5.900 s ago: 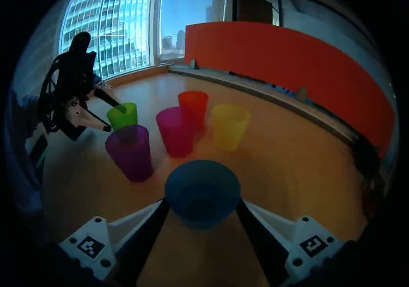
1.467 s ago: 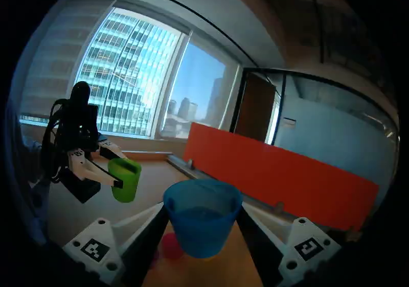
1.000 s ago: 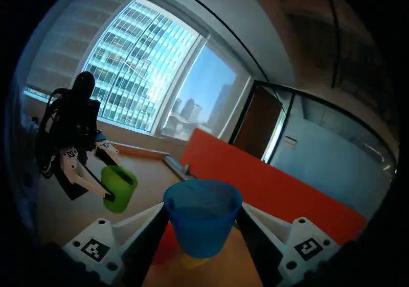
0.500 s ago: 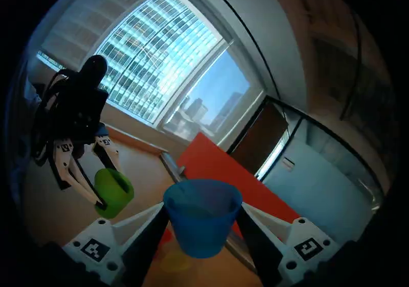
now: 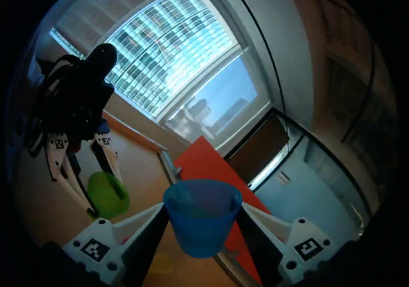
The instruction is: Pour water
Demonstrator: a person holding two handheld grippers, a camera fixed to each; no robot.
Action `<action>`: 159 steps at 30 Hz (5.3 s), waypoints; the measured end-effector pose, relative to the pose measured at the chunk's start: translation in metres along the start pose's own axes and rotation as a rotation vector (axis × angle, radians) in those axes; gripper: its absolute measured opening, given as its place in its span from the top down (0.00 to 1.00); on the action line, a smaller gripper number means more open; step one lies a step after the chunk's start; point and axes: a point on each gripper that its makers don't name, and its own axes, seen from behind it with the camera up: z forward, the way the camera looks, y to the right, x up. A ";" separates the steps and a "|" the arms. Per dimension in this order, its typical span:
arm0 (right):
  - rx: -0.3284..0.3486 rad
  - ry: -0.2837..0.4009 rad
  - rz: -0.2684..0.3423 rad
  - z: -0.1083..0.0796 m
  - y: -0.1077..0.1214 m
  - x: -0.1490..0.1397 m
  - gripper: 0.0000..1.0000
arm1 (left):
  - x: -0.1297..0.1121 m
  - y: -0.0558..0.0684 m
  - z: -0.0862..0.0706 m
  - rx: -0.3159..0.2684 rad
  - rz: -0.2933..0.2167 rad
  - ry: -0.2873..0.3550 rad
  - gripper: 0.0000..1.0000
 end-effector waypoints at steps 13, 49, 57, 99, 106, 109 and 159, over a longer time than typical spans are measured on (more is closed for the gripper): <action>-0.007 0.010 -0.178 0.016 -0.001 0.014 0.11 | 0.003 0.007 0.002 -0.015 0.003 0.006 0.13; -0.077 0.009 -0.450 0.029 0.015 0.025 0.11 | 0.004 0.011 0.004 -0.024 0.001 0.011 0.13; -0.091 0.016 -0.499 0.028 0.019 0.032 0.11 | 0.006 0.013 0.005 -0.025 0.004 0.011 0.13; -0.129 0.027 -0.786 0.028 0.021 0.062 0.11 | 0.012 0.013 0.007 -0.030 0.004 0.023 0.14; -0.140 0.036 -0.863 0.028 0.016 0.072 0.11 | 0.014 0.014 0.007 -0.029 0.004 0.028 0.14; -0.145 0.039 -0.898 0.028 0.014 0.076 0.11 | 0.014 0.013 0.007 -0.028 0.004 0.030 0.14; 0.028 0.070 0.615 0.001 -0.004 0.049 0.11 | 0.031 0.010 -0.001 0.000 0.031 0.049 0.13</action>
